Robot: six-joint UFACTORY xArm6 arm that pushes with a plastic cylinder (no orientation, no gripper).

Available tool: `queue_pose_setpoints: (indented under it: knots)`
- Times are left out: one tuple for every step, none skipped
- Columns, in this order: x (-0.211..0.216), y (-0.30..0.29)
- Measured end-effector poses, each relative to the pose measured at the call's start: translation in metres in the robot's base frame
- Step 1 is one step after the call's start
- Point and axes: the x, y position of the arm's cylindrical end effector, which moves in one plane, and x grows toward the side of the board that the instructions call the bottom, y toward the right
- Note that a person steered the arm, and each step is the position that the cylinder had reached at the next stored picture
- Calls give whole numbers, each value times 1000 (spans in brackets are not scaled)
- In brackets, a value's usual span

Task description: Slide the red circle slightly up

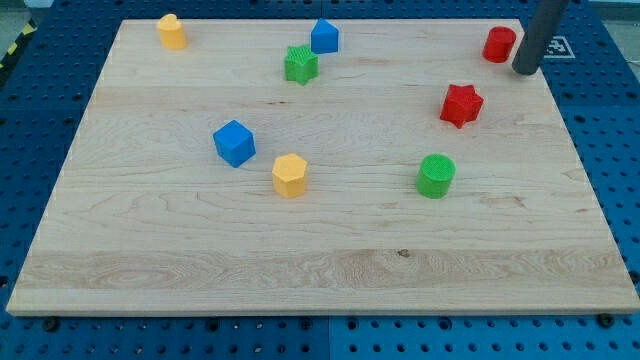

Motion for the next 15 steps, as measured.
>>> queue_pose_setpoints:
  knots:
    - [-3,0]
    - [-8,-3]
    - [-8,-3]
    - [-8,-3]
    - [-6,-3]
    - [-5,-6]
    - [-5,-11]
    - [-5,-11]
    - [-5,-11]
    - [-9,-12]
    - [-16,-13]
    - [-25,-13]
    - [-33,-13]
    - [-28,-17]
    - [-26,-43]
